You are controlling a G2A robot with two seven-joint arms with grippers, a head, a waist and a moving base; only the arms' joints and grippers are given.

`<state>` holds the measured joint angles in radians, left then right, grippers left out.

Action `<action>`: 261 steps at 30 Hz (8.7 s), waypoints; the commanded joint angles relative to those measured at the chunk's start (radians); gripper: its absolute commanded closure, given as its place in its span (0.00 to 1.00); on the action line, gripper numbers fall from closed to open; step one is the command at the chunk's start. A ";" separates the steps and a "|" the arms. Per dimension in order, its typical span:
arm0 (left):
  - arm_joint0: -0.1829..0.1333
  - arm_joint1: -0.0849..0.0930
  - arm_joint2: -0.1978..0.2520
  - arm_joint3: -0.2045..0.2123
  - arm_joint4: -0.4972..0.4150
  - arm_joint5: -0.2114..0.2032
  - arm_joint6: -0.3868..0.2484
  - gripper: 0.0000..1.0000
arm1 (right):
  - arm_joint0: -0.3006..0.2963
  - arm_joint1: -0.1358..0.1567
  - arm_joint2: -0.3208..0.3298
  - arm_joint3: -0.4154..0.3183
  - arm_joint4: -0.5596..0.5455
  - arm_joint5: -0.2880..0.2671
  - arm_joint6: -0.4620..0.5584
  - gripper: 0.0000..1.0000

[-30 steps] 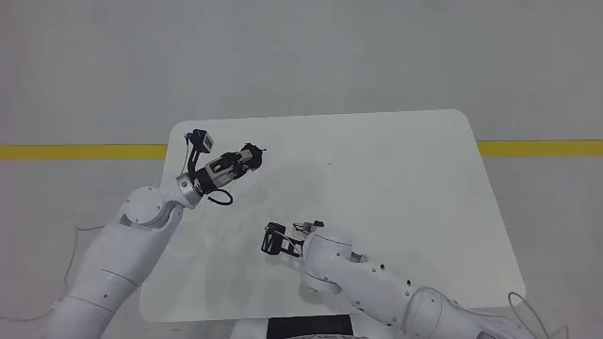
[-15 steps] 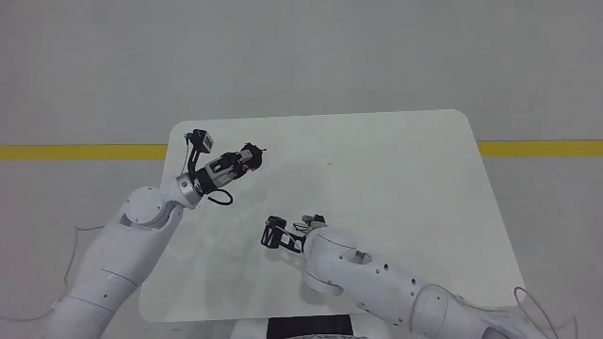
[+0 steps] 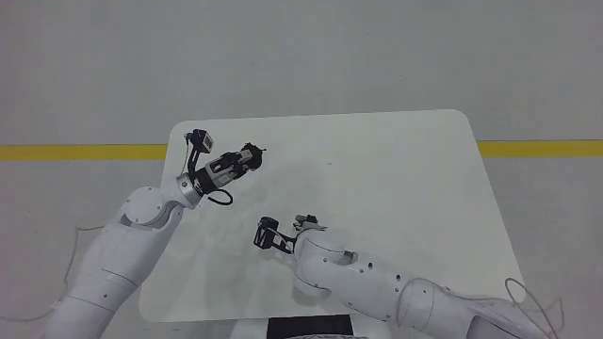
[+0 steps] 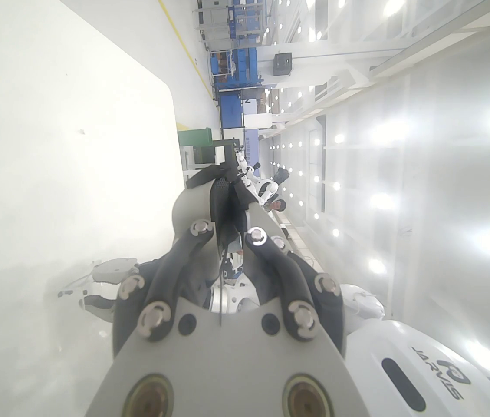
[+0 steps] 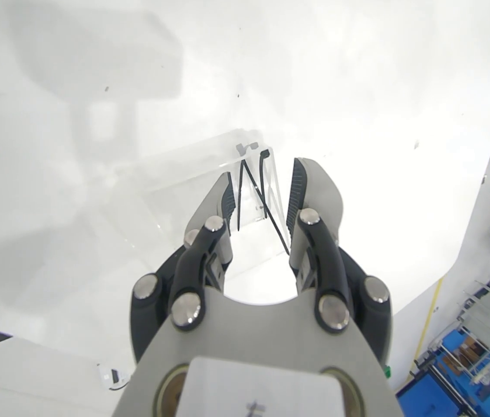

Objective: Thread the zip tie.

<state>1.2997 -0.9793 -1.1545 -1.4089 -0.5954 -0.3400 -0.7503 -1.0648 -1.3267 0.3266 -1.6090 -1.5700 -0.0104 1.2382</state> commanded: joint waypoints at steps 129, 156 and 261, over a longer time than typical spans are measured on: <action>0.000 0.000 0.000 0.000 0.000 0.000 0.000 1.00 | -0.124 -0.024 0.204 -0.068 0.000 -0.155 -0.012 0.67; 0.000 0.000 0.000 0.000 0.000 0.000 0.000 1.00 | -0.207 0.002 0.338 -0.177 0.261 -0.195 0.123 0.78; 0.000 0.000 0.000 0.000 0.000 0.000 0.000 1.00 | -0.144 -0.061 0.286 0.023 0.235 -0.150 0.100 0.88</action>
<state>1.2997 -0.9793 -1.1545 -1.4089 -0.5954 -0.3400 -0.7503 -1.2069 -1.3879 0.6114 -1.5838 -1.3332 -0.1595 1.3377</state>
